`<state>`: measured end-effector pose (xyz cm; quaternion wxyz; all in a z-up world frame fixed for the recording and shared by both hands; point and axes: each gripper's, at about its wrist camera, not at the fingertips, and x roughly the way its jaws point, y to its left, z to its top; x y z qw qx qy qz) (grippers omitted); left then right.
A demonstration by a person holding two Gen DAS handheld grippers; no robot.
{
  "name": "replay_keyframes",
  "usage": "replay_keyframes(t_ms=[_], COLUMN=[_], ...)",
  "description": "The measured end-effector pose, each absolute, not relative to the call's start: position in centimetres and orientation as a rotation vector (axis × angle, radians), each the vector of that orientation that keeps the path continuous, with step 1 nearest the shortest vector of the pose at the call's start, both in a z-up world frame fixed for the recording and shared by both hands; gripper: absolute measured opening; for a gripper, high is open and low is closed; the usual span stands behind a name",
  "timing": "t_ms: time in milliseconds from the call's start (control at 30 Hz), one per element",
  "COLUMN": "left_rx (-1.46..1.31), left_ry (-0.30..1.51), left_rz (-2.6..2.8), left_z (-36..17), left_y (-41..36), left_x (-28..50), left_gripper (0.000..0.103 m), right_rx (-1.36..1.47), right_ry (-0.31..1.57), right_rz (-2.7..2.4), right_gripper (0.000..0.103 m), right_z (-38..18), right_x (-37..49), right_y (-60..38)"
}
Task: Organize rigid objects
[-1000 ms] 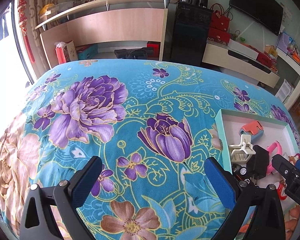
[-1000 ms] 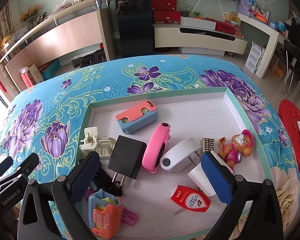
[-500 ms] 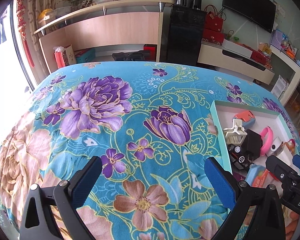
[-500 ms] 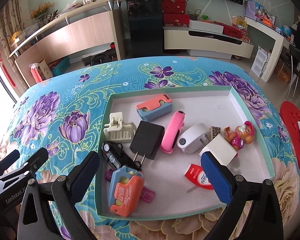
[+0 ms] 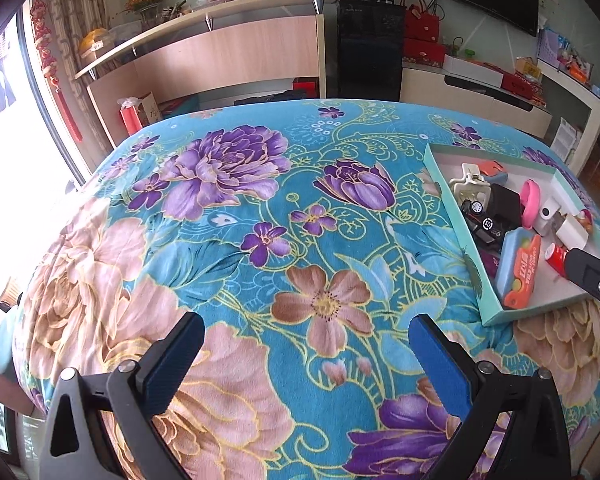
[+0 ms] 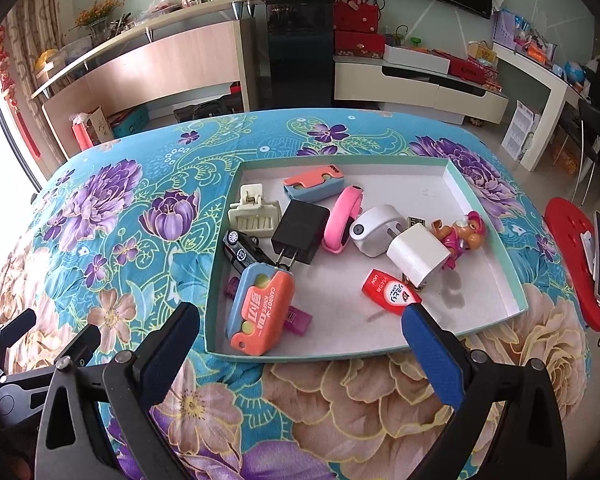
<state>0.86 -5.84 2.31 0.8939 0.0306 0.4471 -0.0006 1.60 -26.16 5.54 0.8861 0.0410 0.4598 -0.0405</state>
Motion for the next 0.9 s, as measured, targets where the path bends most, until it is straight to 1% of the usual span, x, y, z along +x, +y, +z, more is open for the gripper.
replay_keyframes(t_ms=[267, 433, 900], left_rx=[0.029, 0.024, 0.081], left_ry=[0.959, 0.944, 0.941], left_rz=[0.004, -0.003, 0.005], left_z=[0.9, 0.8, 0.4], left_y=[-5.1, -5.2, -6.4], left_x=[-0.9, -1.6, -1.2], left_gripper=[0.103, 0.103, 0.103], right_rx=[0.111, 0.106, 0.118], right_ry=[0.987, 0.961, 0.961], right_rz=[-0.079, -0.101, -0.119], right_gripper=[0.101, 0.101, 0.101], right_z=[4.1, 3.8, 1.8], right_x=[-1.5, -2.5, -2.1], right_y=[-25.9, -26.0, -26.5])
